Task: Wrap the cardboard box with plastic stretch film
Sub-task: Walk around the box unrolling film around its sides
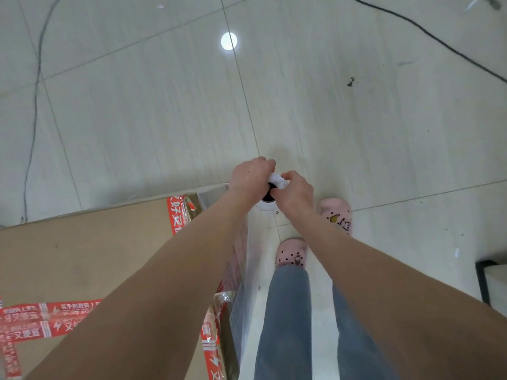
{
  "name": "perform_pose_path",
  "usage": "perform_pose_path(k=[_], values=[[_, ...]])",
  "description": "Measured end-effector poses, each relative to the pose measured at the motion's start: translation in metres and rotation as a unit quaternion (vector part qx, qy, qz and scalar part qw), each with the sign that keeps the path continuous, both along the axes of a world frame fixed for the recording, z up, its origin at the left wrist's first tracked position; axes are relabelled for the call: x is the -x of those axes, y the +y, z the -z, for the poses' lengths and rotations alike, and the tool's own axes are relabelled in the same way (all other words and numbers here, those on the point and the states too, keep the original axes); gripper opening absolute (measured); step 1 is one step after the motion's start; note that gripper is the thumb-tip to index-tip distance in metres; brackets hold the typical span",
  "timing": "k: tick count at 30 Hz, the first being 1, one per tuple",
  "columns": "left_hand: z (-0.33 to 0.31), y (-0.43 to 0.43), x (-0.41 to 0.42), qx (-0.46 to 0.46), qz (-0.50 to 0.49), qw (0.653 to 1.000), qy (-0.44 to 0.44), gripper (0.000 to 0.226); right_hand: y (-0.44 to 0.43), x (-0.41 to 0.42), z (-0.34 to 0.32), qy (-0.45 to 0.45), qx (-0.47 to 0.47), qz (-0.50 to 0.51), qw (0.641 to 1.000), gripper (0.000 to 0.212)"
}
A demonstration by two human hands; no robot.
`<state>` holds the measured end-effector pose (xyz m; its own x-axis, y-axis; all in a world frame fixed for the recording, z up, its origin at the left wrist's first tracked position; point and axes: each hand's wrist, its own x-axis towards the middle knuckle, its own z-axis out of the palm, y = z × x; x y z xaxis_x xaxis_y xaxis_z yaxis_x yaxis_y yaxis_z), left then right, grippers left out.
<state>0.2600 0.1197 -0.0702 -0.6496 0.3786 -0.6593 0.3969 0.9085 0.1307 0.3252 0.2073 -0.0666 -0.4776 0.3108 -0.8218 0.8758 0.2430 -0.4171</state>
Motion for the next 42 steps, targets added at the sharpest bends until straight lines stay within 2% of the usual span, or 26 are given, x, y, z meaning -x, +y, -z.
perform_pose_path(k=[3,7,10,14,17,20,23,26,28,32,37,42], values=[[0.001,-0.007,0.009,0.002,-0.041,0.999,-0.003,0.018,-0.002,0.012,-0.003,0.006,-0.015,-0.039,0.999,0.036],[0.001,-0.023,0.024,-0.002,-0.145,0.989,0.0,0.009,-0.009,0.043,-0.003,0.025,-0.02,-0.094,0.995,0.032],[0.0,-0.038,0.031,0.01,-0.208,0.978,0.01,0.015,-0.02,0.06,-0.004,0.041,-0.019,-0.118,0.992,0.026],[-0.005,-0.057,0.04,0.033,-0.295,0.955,0.007,0.024,-0.035,0.069,-0.002,0.074,-0.004,-0.114,0.991,0.028],[-0.005,-0.062,0.044,0.046,-0.327,0.944,-0.003,0.025,-0.038,0.071,0.001,0.035,0.03,-0.102,0.994,0.035],[-0.004,-0.062,0.048,0.022,-0.316,0.949,-0.016,0.031,-0.039,0.076,0.003,-0.018,0.072,-0.079,0.994,0.037],[-0.005,-0.06,0.056,0.015,-0.225,0.974,-0.014,0.036,-0.043,0.08,0.006,-0.009,0.064,-0.088,0.994,0.041],[-0.006,-0.058,0.065,0.032,-0.174,0.984,0.003,0.025,-0.046,0.086,0.007,0.006,0.053,-0.092,0.994,0.038],[-0.006,-0.062,0.069,0.036,-0.186,0.982,0.012,0.019,-0.047,0.093,0.007,0.015,0.043,-0.112,0.993,0.035],[-0.006,-0.076,0.073,0.02,-0.275,0.961,0.031,0.018,-0.053,0.111,0.005,0.044,0.021,-0.159,0.986,0.028],[-0.005,-0.101,0.081,-0.001,-0.436,0.897,0.067,0.016,-0.071,0.139,0.003,0.094,0.038,-0.183,0.978,0.024],[0.004,-0.122,0.086,0.014,-0.503,0.863,0.043,0.023,-0.09,0.146,0.008,0.032,0.101,-0.174,0.979,0.026]])
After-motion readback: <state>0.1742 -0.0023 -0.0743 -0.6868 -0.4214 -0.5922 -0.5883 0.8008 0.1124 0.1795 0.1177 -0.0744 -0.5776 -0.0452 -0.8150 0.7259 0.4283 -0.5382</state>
